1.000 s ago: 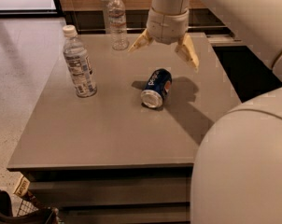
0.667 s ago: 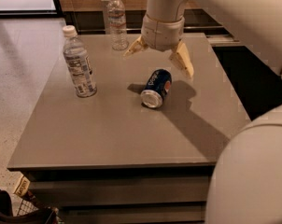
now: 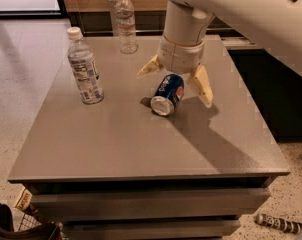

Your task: Place pepsi can upright

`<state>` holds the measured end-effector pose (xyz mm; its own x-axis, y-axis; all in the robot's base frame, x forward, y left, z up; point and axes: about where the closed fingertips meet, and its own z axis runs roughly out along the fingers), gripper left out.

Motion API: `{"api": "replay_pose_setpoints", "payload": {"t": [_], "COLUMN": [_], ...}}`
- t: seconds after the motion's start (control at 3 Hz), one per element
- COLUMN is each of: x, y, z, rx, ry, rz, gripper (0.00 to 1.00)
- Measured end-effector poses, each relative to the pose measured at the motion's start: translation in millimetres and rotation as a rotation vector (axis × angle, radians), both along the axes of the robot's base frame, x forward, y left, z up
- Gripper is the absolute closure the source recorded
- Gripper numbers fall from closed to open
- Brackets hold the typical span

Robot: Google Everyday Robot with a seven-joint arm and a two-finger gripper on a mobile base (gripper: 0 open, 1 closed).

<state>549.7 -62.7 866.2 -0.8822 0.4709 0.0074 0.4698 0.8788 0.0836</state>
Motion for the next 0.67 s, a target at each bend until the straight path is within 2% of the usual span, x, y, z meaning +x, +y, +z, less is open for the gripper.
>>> {"api": "replay_pose_setpoints", "payload": {"t": [0.67], "x": [11.8], "y": [-34.1], "z": [3.9], "rx": [-0.077], "ry": [-0.051], "rz": [0.087], "gripper": [0.0]}}
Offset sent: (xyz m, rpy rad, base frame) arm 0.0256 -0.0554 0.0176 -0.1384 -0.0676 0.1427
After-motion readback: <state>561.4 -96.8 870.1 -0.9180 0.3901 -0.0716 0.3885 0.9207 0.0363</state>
